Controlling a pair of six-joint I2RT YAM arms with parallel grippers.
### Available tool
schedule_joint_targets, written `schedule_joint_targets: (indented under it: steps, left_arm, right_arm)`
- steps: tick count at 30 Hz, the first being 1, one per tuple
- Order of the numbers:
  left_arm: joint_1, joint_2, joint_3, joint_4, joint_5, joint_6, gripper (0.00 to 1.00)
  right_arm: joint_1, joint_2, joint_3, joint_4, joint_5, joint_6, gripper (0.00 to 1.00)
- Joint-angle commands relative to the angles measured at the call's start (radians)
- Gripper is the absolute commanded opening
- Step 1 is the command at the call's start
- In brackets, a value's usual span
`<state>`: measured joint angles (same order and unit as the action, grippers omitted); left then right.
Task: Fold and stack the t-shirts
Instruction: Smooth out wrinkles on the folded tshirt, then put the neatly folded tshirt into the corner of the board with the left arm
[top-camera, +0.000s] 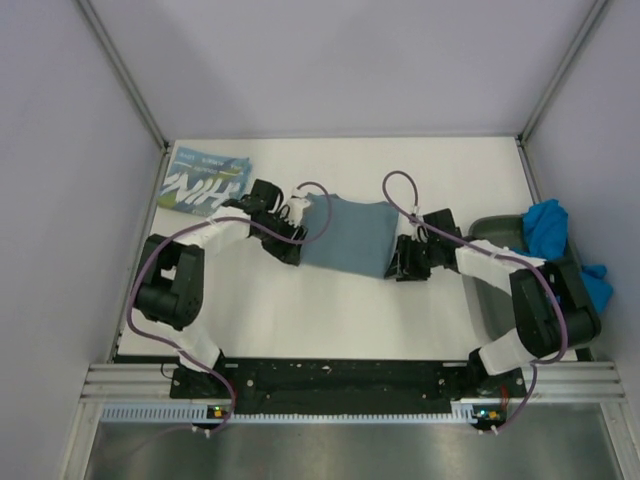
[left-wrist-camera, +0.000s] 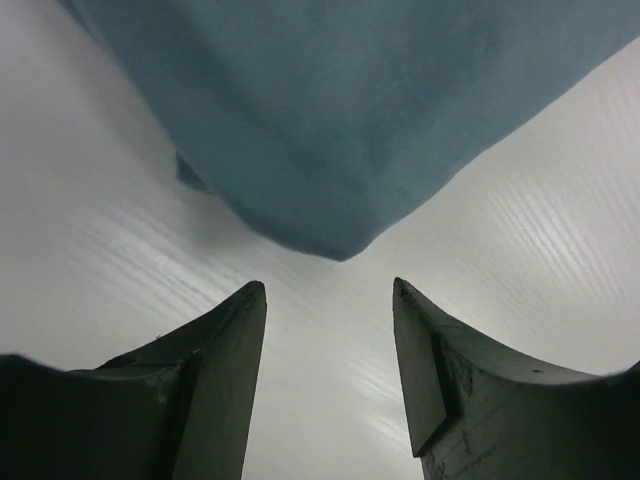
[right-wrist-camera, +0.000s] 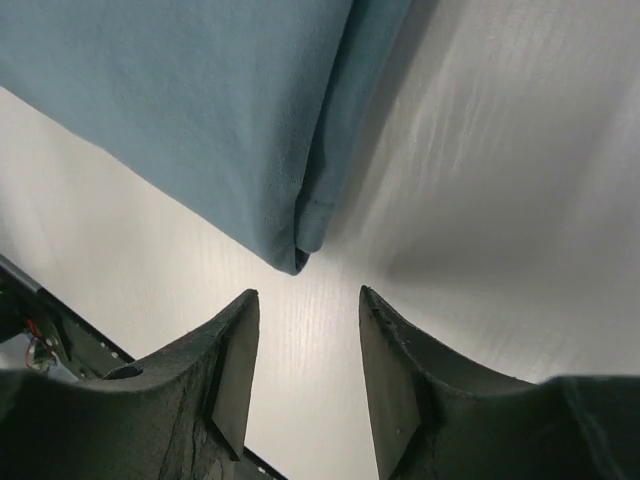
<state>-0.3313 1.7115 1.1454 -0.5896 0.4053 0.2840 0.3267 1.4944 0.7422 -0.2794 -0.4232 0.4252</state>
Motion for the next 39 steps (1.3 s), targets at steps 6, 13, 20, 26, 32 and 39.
schedule_joint_targets:
  steps: [6,13,20,26,32,39]
  left_arm:
    - [-0.029,0.082,0.002,0.105,0.009,-0.034,0.08]
    - [-0.021,0.053,-0.055,-0.033,0.073,0.039,0.0]
    - [-0.101,-0.039,-0.067,-0.272,0.236,0.223,0.47]
    - [0.058,-0.072,0.155,-0.434,0.288,0.258,0.64]
    - [0.172,0.04,0.312,-0.17,0.212,0.025,0.66]
    - [0.158,0.264,0.485,-0.038,0.279,-0.143,0.77]
  right_arm:
    - [0.014,0.059,-0.046,0.304,-0.124,0.133,0.27]
    - [-0.064,0.032,-0.052,0.154,-0.066,0.046,0.0]
    - [-0.089,0.073,0.086,-0.009,0.015,-0.13,0.03]
    - [-0.107,0.098,0.256,-0.171,0.153,-0.238,0.29]
    - [0.071,-0.11,0.234,-0.08,0.507,-0.278,0.45]
    - [0.526,-0.053,0.221,0.143,0.673,-0.471,0.52]
